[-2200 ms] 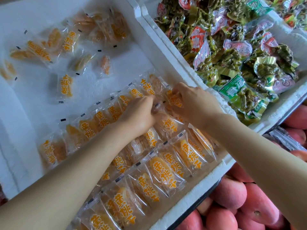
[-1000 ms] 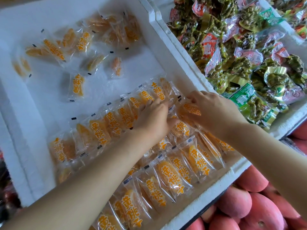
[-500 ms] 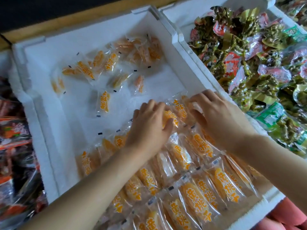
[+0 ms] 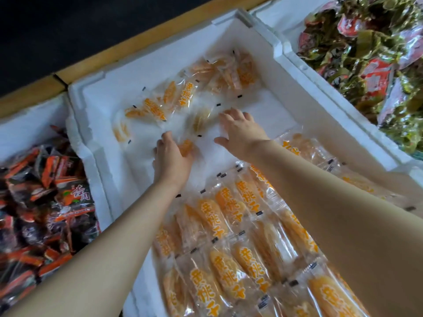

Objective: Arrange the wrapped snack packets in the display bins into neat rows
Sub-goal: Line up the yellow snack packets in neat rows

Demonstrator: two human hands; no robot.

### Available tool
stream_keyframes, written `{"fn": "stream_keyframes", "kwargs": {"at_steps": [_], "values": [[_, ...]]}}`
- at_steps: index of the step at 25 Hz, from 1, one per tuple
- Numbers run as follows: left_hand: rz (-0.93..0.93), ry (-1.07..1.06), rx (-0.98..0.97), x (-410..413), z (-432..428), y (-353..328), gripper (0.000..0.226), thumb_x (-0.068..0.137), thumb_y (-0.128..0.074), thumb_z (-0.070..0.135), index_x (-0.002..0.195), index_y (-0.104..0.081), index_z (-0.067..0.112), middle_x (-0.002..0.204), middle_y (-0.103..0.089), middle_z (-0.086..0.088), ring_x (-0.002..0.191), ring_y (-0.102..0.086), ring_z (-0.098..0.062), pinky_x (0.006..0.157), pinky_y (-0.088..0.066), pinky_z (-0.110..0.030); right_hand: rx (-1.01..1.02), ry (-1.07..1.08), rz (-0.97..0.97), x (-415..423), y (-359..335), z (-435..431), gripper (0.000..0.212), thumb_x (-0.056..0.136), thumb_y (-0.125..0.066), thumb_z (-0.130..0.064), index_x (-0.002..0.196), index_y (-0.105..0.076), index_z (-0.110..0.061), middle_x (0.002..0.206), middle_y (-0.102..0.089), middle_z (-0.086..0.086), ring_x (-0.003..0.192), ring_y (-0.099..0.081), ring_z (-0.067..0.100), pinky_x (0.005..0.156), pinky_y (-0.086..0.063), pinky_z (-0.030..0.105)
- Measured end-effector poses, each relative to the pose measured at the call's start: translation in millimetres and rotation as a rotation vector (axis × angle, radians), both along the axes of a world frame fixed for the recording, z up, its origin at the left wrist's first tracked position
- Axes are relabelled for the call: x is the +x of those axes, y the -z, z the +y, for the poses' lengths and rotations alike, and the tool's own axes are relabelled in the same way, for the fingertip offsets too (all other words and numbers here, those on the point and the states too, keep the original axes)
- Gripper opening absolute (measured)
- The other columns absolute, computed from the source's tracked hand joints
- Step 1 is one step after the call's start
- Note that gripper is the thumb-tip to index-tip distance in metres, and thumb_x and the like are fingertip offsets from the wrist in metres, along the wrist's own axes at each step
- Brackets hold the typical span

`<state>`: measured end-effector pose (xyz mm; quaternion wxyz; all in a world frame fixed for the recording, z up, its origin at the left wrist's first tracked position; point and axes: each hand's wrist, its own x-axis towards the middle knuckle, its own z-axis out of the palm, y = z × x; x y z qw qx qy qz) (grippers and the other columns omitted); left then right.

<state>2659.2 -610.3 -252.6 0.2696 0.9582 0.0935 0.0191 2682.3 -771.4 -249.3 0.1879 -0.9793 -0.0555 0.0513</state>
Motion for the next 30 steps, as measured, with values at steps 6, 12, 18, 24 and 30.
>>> {"fn": "stream_keyframes", "kwargs": {"at_steps": [6,12,18,24,30], "values": [[0.100,-0.026,-0.130,3,0,-3,0.038,0.078,-0.075,0.024,0.107,-0.058,0.006,0.107,-0.055,-0.013,0.104,-0.054,-0.028,0.073,-0.036,-0.023,0.045,0.120,-0.046,0,-2,5,0.041,0.086,-0.058,-0.010,0.122,-0.039,-0.004,0.123,-0.044,0.018,0.114,-0.043,0.036,0.080,-0.041,0.038],[-0.102,-0.050,-0.157,-18,4,-23,0.041,0.083,-0.071,0.023,0.114,-0.051,0.004,0.109,-0.055,-0.012,0.105,-0.053,-0.026,0.067,-0.026,-0.014,0.352,0.154,-0.126,-14,-18,-6,0.033,0.084,-0.053,-0.005,0.114,-0.041,-0.003,0.112,-0.056,0.017,0.099,-0.052,0.035,0.077,-0.038,0.034],[-0.145,-0.085,-0.283,-59,2,-48,0.031,0.085,-0.068,0.031,0.102,-0.045,0.017,0.096,-0.060,-0.004,0.088,-0.058,-0.016,0.073,-0.041,-0.018,0.554,0.211,-0.205,-66,-51,-30,0.029,0.089,-0.060,-0.023,0.112,-0.045,-0.013,0.105,-0.057,-0.002,0.088,-0.058,0.015,0.069,-0.042,0.019],[0.074,-0.090,-0.839,-114,-21,-62,0.018,0.089,-0.064,0.020,0.086,-0.047,0.024,0.086,-0.062,-0.011,0.058,-0.068,-0.011,0.061,-0.058,-0.034,0.797,0.213,0.008,-139,-56,-28,0.056,0.066,-0.081,-0.026,0.109,-0.046,-0.028,0.103,-0.056,-0.016,0.080,-0.057,0.000,0.072,-0.046,0.016],[0.221,-0.113,-1.160,-148,-46,-57,0.020,0.091,-0.061,0.019,0.100,-0.056,0.003,0.079,-0.069,-0.010,0.063,-0.070,-0.017,0.060,-0.058,-0.029,0.799,0.172,0.024,-176,-52,-23,0.050,0.066,-0.079,-0.028,0.109,-0.054,-0.027,0.099,-0.062,-0.019,0.076,-0.060,-0.003,0.071,-0.049,0.013]]}}
